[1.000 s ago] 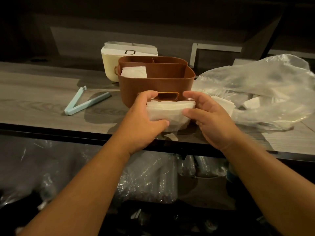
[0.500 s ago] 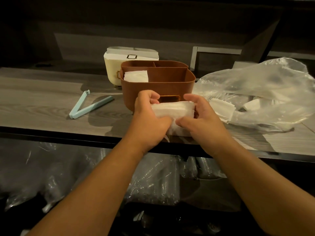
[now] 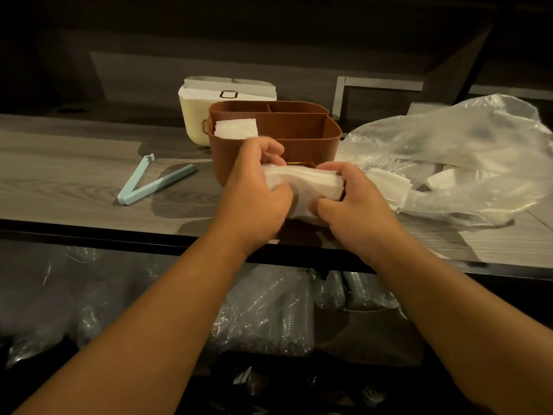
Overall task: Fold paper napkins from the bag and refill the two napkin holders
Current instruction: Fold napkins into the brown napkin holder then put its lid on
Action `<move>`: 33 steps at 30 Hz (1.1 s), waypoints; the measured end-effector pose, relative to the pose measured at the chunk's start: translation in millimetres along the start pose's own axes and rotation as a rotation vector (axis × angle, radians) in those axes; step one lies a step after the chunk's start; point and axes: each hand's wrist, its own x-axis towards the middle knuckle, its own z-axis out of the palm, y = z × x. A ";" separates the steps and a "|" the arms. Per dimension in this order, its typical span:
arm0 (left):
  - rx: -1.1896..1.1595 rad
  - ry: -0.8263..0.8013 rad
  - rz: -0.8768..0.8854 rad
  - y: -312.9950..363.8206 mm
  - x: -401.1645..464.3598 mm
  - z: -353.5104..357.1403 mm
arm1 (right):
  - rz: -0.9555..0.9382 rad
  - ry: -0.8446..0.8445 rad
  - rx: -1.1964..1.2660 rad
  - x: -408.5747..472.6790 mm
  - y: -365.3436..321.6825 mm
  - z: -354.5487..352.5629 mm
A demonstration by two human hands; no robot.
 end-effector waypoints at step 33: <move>-0.020 -0.116 -0.123 -26.0 -4.8 -6.3 | -0.029 -0.006 -0.023 -3.7 15.5 -0.6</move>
